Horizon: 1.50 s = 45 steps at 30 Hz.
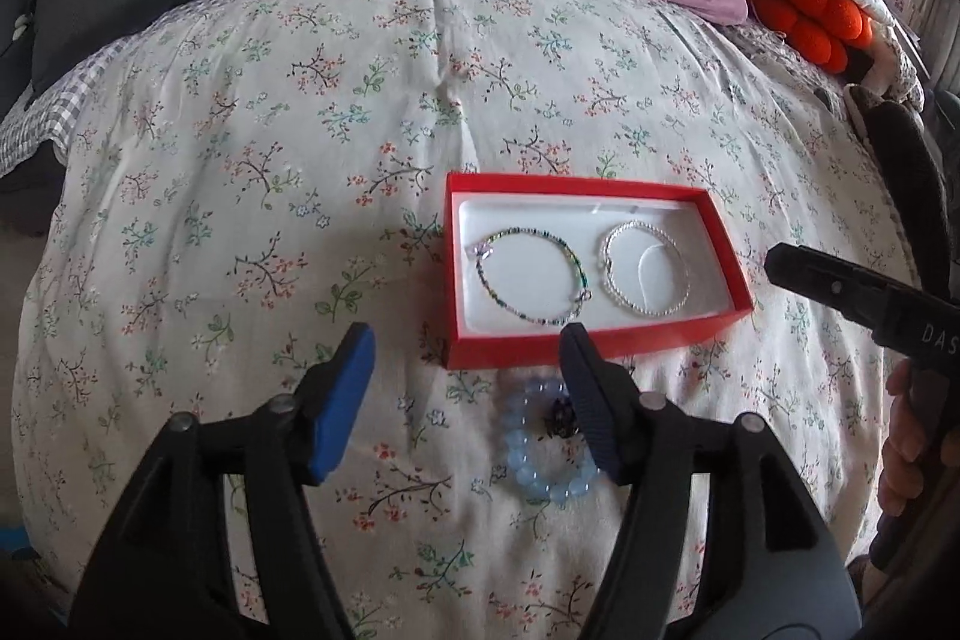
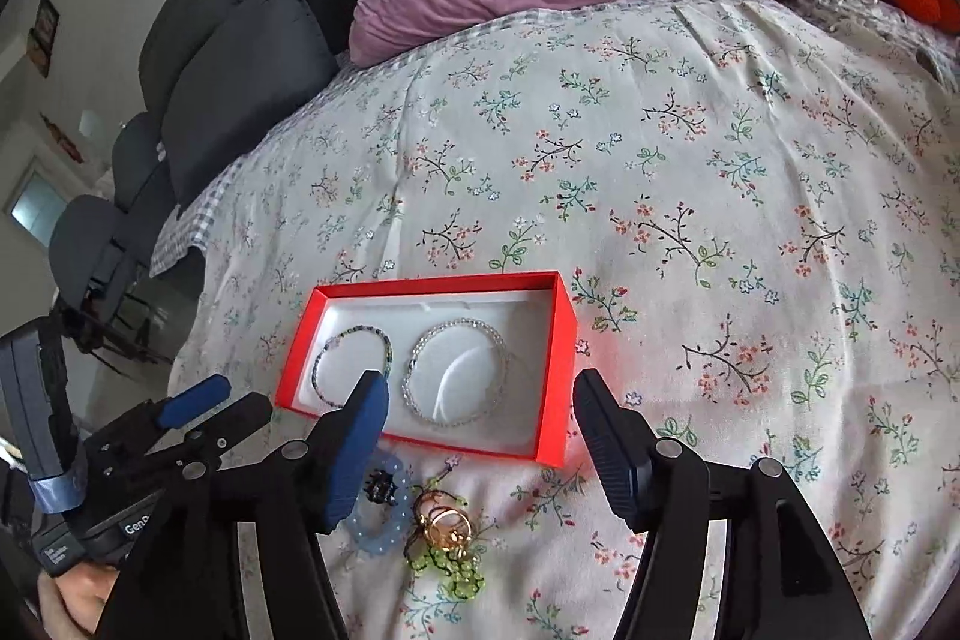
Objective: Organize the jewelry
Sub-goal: 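Grasp the light-blue bead bracelet with the left tool, then grasp the gold green-stone ring with right tool while left tool holds bracelet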
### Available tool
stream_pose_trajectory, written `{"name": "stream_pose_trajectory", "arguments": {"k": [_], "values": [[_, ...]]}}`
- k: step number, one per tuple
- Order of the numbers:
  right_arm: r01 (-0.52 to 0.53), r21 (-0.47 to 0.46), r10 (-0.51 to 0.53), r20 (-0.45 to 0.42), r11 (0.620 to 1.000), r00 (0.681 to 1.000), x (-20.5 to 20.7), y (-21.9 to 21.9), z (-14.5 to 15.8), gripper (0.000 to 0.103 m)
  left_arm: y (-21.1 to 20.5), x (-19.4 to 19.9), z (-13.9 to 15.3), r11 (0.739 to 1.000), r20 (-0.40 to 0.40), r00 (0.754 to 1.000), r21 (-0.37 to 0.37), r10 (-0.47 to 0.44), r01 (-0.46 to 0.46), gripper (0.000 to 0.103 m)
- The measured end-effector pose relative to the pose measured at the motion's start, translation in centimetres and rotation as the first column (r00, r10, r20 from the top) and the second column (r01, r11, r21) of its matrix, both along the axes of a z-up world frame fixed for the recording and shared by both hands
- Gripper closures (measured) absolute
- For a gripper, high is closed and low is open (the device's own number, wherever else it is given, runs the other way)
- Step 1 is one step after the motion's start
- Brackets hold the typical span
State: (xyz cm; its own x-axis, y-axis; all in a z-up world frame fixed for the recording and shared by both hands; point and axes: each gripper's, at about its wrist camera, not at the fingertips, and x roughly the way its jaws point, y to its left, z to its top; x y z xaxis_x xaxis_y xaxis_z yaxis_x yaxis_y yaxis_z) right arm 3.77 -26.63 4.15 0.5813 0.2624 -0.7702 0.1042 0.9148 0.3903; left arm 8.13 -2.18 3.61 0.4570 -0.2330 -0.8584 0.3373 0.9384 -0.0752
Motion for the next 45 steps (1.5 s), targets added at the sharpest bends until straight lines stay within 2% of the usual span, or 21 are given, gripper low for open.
{"name": "stream_pose_trajectory", "arguments": {"k": [4, 9, 12, 16, 20, 25, 28, 30, 31, 32, 37, 45], "values": [[-0.022, -0.063, 0.02, -0.034, 0.998, 0.999, -1.4, 0.9, -0.4, 0.032, 0.7, -1.4, -0.8, 1.0, -0.066, 0.998, 0.014, 0.004, -0.004, 0.031], [-0.065, -0.141, 0.051, -0.108, 0.988, 0.993, -2.9, 2.2, -1.9, 0.03, 0.9, -3.0, -2.8, 1.0, -0.097, 0.995, 0.003, 0.007, -0.007, 0.031], [-0.079, -0.181, 0.051, -0.156, 0.98, 0.987, -3.5, 2.6, -3.0, 0.029, 0.1, -3.4, -4.3, 0.999, -0.132, 0.991, 0.037, -0.009, 0.014, 0.031], [-0.07, -0.177, 0.03, -0.221, 0.982, 0.975, -3.8, 2.2, -4.5, 0.029, -0.9, -3.3, -5.7, 0.998, -0.154, 0.987, 0.045, -0.042, 0.05, 0.031], [-0.053, -0.169, 0.007, -0.264, 0.984, 0.965, -3.7, 1.8, -5.2, 0.029, -1.4, -2.6, -7.1, 0.998, -0.199, 0.98, 0.049, -0.032, 0.042, 0.047], [-0.05, -0.178, 0.002, -0.26, 0.983, 0.966, -3.6, 1.6, -5.1, 0.029, -2.5, -2.4, -7.7, 0.995, -0.195, 0.98, 0.076, -0.042, 0.058, 0.058], [-0.049, -0.178, -0.001, -0.274, 0.983, 0.962, -3.5, 1.6, -5.5, 0.029, -3.5, -2.8, -8.0, 0.988, -0.174, 0.982, 0.125, -0.066, 0.089, 0.065], [-0.052, -0.176, 0.0, -0.284, 0.983, 0.959, -3.3, 1.8, -5.6, 0.029, -4.0, -3.3, -8.0, 0.982, -0.157, 0.984, 0.155, -0.085, 0.109, 0.077], [-0.055, -0.178, 0.001, -0.286, 0.983, 0.958, -3.3, 1.9, -5.7, 0.029, -4.3, -3.5, -8.0, 0.98, -0.155, 0.984, 0.162, -0.087, 0.112, 0.088], [-0.056, -0.18, 0.002, -0.287, 0.982, 0.958, -3.2, 2.0, -5.7, 0.029, -4.3, -3.6, -8.0, 0.98, -0.159, 0.984, 0.163, -0.086, 0.112, 0.09], [-0.056, -0.179, 0.003, -0.284, 0.982, 0.959, -3.0, 2.4, -5.7, 0.029, -2.3, -3.7, -7.1, 0.995, -0.204, 0.978, 0.079, -0.049, 0.066, 0.09], [-0.062, -0.15, 0.015, -0.291, 0.987, 0.956, -2.5, 2.7, -5.9, 0.029, 1.1, -3.6, -3.6, 1.0, -0.175, 0.985, -0.031, -0.004, -0.001, 0.09]]}}
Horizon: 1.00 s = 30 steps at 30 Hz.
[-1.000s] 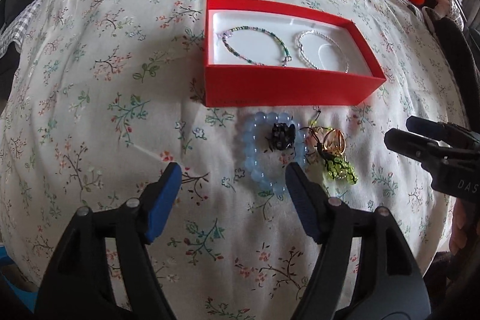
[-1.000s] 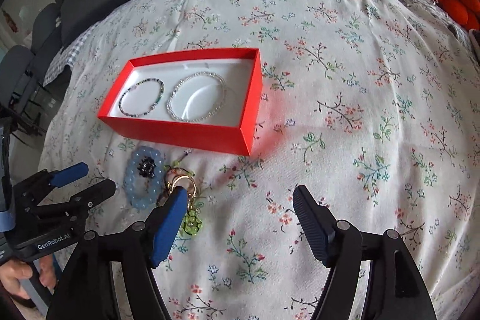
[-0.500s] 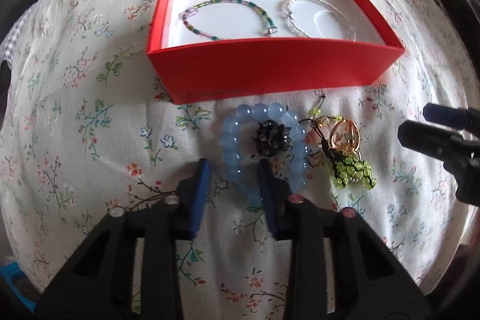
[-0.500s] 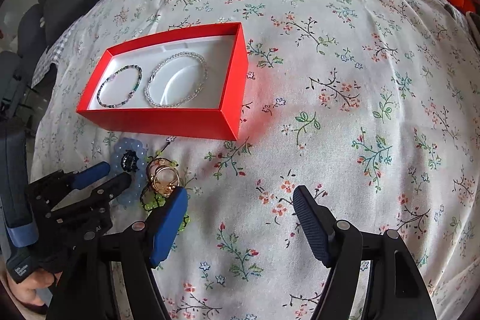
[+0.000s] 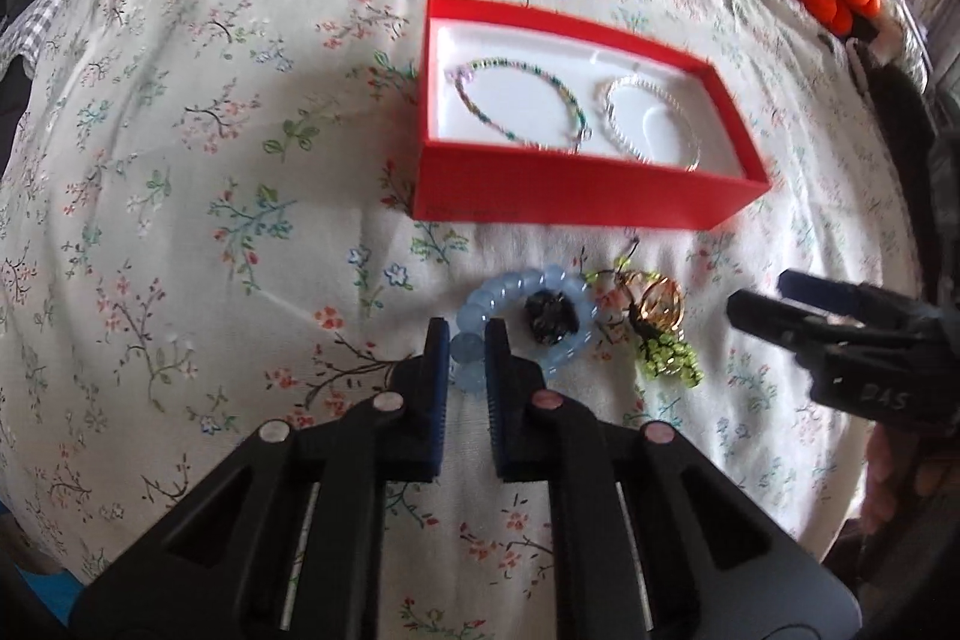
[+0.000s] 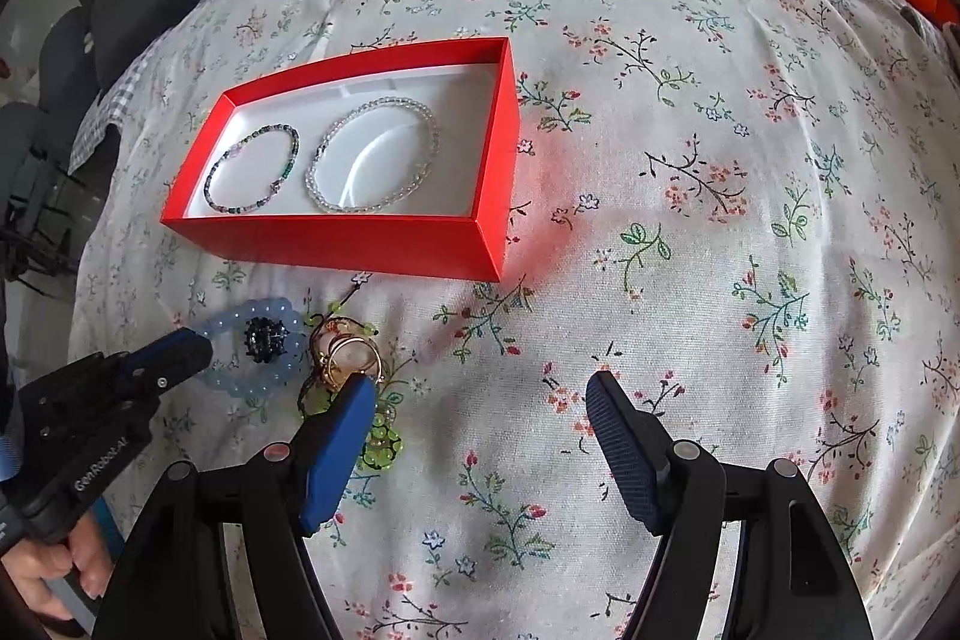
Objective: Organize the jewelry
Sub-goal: 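Grasp the gold green-stone ring with right tool while left tool holds bracelet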
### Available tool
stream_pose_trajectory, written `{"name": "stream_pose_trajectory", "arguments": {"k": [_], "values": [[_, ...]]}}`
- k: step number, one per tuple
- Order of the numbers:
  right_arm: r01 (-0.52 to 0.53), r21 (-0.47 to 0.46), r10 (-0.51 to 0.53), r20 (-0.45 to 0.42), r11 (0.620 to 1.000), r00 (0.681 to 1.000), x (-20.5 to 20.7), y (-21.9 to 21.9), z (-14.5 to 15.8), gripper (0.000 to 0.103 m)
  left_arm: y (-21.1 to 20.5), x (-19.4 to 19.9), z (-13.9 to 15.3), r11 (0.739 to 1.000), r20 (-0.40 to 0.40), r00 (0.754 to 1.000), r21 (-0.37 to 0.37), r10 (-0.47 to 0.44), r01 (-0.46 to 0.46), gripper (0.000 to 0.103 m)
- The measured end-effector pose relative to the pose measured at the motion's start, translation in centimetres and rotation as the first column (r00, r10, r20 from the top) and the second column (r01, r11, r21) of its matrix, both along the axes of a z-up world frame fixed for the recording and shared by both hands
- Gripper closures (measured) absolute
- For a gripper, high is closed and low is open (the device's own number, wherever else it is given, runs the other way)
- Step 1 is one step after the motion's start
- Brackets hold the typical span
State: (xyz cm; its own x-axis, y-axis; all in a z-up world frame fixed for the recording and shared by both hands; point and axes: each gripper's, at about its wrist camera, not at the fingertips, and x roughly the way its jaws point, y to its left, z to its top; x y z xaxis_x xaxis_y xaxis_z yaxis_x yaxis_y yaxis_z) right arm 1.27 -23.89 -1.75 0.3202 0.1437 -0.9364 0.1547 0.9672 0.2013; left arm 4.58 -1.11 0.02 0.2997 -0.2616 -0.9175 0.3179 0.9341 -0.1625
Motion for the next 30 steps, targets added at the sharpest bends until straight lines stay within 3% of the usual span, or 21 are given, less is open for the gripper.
{"name": "stream_pose_trajectory", "arguments": {"k": [7, 14, 26, 30], "values": [[0.015, 0.103, -0.013, -0.017, 0.995, 1.0, 0.8, 0.4, -0.6, 0.029, 0.9, -0.1, 2.5, 0.996, 0.045, 0.999, -0.086, 0.023, -0.019, 0.09], [0.02, 0.191, -0.015, -0.028, 0.981, 1.0, 2.4, 1.9, -1.6, 0.031, 0.5, 0.0, 3.5, 0.994, 0.07, 0.997, -0.11, 0.018, -0.01, 0.09], [-0.013, 0.201, 0.021, -0.037, 0.98, 0.999, 3.1, 3.4, -2.6, 0.075, 0.5, -0.1, 3.7, 0.994, 0.073, 0.997, -0.109, 0.013, -0.005, 0.09], [-0.024, 0.198, 0.029, -0.023, 0.98, 0.999, 2.8, 3.5, -2.3, 0.08, 0.4, -0.1, 3.8, 0.994, 0.074, 0.997, -0.112, 0.014, -0.006, 0.09]]}}
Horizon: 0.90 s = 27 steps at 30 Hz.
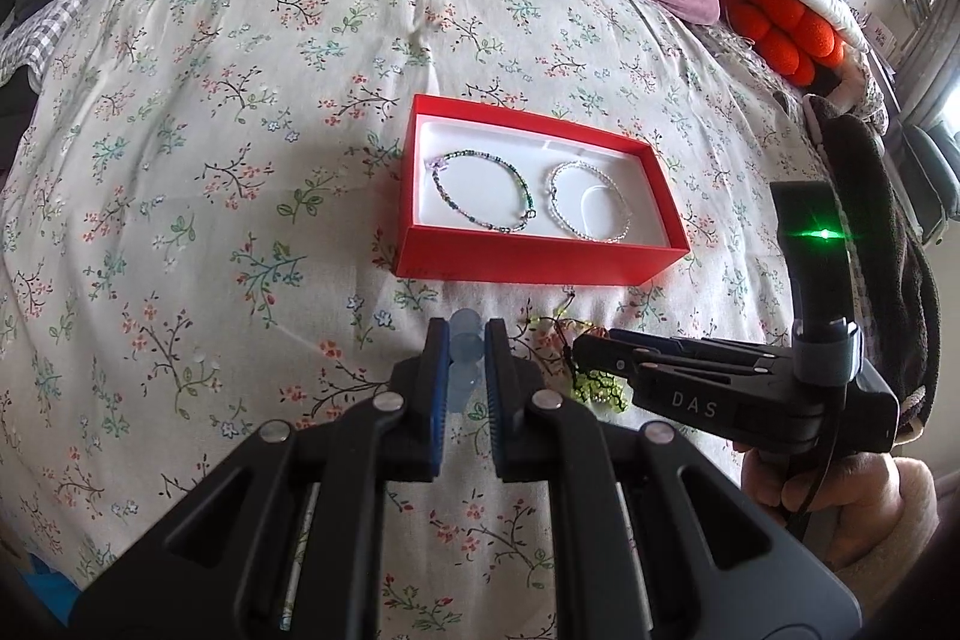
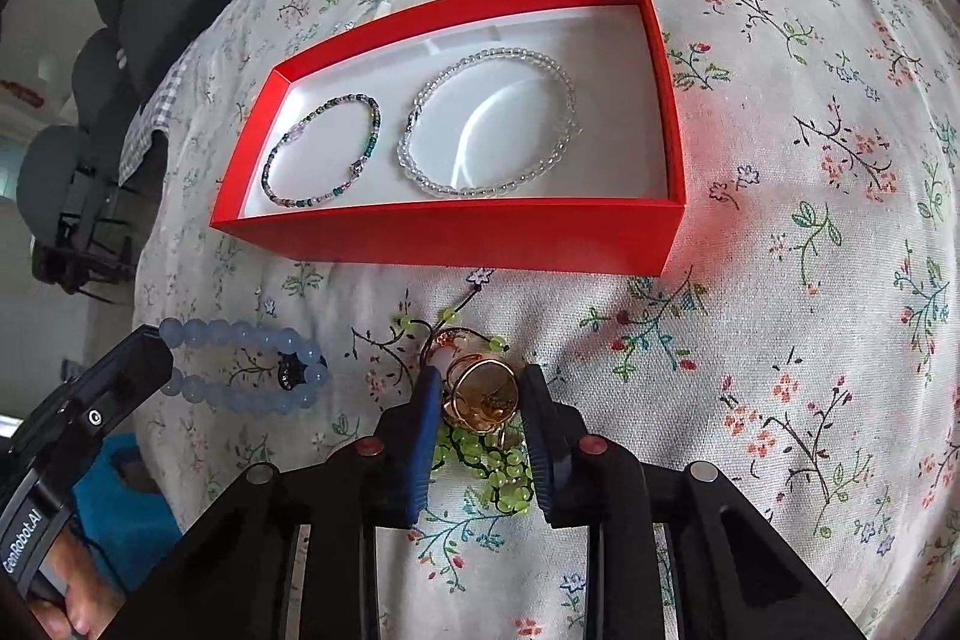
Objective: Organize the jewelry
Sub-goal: 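Grasp the gold green-stone ring with right tool while left tool holds bracelet, then lower the blue bracelet and gold ring into the red box, open both tools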
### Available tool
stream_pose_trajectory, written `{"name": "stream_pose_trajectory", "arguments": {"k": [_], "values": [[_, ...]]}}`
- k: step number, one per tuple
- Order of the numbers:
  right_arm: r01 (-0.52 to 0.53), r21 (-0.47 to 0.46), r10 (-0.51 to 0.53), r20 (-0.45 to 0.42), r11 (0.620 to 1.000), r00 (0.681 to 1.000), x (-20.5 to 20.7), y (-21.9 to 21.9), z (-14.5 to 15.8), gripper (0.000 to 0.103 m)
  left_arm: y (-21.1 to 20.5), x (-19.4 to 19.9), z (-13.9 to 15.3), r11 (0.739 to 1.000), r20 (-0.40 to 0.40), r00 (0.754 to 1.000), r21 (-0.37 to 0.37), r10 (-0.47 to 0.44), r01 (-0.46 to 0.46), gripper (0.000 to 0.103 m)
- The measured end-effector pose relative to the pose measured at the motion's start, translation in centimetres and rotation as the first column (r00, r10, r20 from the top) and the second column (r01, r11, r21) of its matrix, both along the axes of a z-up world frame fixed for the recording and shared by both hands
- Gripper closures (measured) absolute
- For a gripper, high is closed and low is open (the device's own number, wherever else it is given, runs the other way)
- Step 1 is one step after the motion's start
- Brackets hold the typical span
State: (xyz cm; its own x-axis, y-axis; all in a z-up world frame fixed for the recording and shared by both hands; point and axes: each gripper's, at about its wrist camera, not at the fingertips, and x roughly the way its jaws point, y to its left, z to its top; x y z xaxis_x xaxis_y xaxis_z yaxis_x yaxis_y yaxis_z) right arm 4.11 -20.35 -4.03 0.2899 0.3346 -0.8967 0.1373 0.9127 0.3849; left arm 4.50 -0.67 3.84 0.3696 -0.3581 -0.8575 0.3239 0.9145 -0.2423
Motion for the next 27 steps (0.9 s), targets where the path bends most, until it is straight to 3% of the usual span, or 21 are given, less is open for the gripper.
{"name": "stream_pose_trajectory", "arguments": {"k": [27], "values": [[0.045, 0.015, -0.047, 0.139, 0.999, 0.989, -2.5, -2.8, 6.5, 0.08, -1.3, -1.0, 3.3, 0.999, 0.077, 0.997, -0.053, -0.007, 0.011, 0.09]]}}
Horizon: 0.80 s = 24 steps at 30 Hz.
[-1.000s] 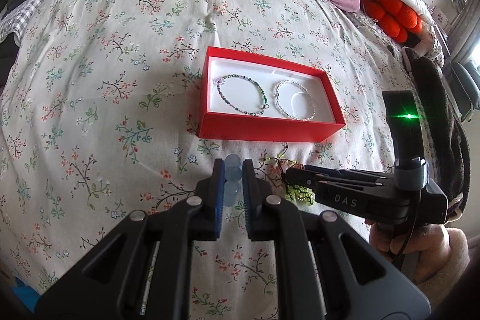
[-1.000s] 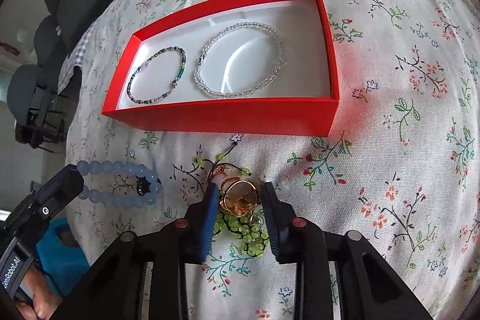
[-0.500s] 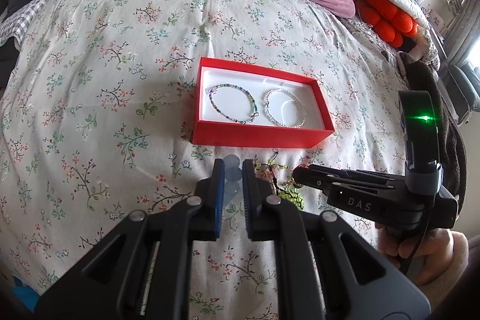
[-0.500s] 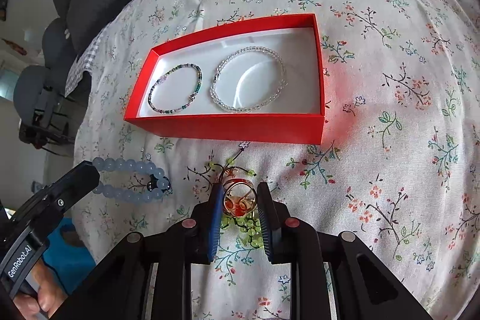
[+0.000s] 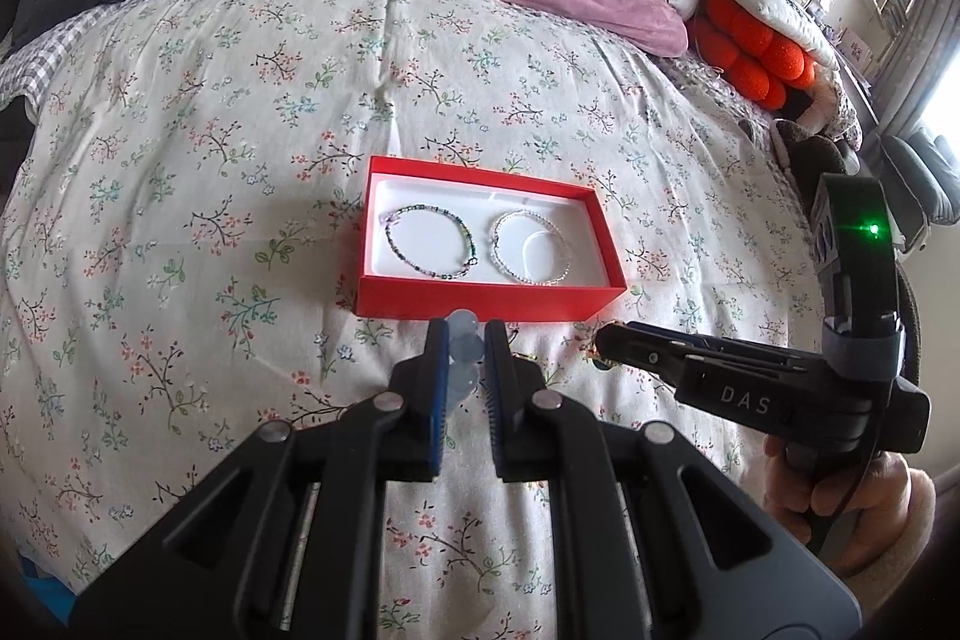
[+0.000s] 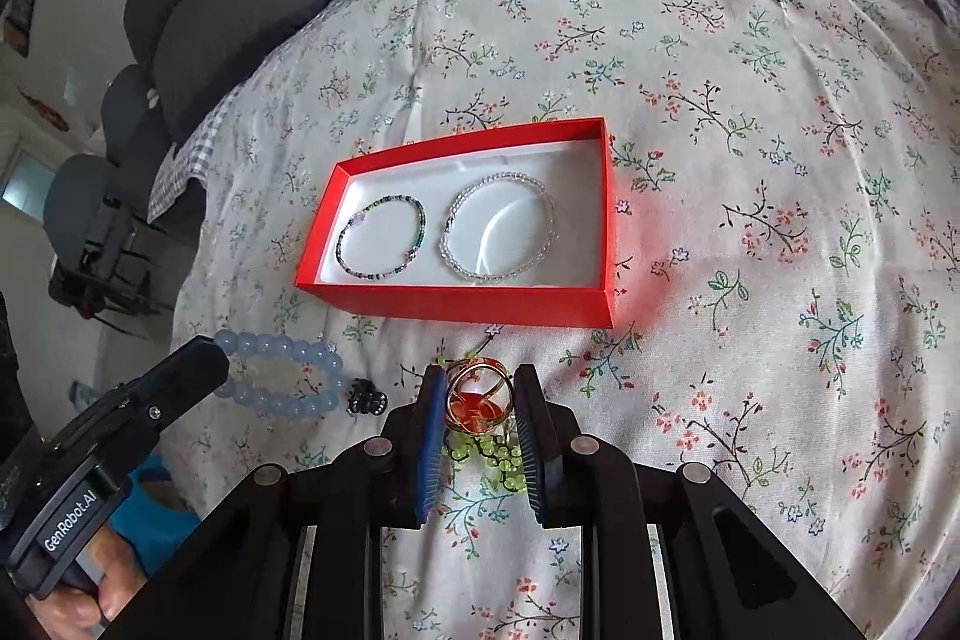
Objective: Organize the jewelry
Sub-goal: 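Lower the blue bracelet and gold ring into the red box, open both tools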
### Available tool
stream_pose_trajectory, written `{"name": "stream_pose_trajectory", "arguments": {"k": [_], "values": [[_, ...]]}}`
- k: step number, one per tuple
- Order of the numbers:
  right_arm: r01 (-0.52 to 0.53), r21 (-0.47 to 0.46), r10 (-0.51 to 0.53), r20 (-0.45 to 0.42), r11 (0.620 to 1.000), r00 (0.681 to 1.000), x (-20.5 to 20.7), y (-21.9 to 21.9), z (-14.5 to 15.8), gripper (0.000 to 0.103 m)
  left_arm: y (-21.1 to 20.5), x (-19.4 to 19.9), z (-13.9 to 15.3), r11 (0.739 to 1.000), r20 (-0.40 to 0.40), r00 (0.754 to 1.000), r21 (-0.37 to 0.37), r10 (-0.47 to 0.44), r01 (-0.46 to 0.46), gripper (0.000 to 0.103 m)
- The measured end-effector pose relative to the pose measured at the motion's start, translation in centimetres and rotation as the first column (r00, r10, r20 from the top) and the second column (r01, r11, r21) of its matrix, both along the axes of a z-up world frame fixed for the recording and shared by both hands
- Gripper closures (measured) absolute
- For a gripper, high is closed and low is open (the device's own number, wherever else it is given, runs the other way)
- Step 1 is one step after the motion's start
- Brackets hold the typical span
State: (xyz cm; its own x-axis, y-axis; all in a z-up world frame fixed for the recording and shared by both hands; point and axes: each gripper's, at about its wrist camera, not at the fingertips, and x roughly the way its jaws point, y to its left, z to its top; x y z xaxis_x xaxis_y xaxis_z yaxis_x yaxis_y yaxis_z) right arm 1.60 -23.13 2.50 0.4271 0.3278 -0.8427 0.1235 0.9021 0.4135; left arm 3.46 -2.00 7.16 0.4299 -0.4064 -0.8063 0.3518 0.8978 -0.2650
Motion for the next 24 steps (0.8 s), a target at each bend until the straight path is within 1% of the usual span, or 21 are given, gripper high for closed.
{"name": "stream_pose_trajectory", "arguments": {"k": [7, 18, 21, 24], "values": [[0.019, 0.005, -0.019, 0.024, 1.0, 1.0, 0.0, -0.5, 1.0, 0.08, -0.9, 0.1, 0.6, 1.0, 0.018, 1.0, -0.007, 0.003, -0.003, 0.09], [0.04, 0.008, -0.04, 0.04, 0.999, 0.998, 0.4, -1.3, 1.4, 0.08, -3.4, 0.8, 1.5, 0.999, 0.043, 0.999, -0.034, -0.006, 0.007, 0.09], [0.049, 0.011, -0.049, 0.041, 0.999, 0.998, 0.6, -1.6, 1.4, 0.08, -4.1, 1.0, 1.8, 0.999, 0.053, 0.999, -0.044, -0.011, 0.014, 0.09], [0.058, 0.011, -0.058, 0.045, 0.998, 0.997, 0.9, -2.0, 1.4, 0.08, -4.9, 1.4, 2.1, 0.997, 0.064, 0.998, -0.069, -0.021, 0.025, 0.09]]}}
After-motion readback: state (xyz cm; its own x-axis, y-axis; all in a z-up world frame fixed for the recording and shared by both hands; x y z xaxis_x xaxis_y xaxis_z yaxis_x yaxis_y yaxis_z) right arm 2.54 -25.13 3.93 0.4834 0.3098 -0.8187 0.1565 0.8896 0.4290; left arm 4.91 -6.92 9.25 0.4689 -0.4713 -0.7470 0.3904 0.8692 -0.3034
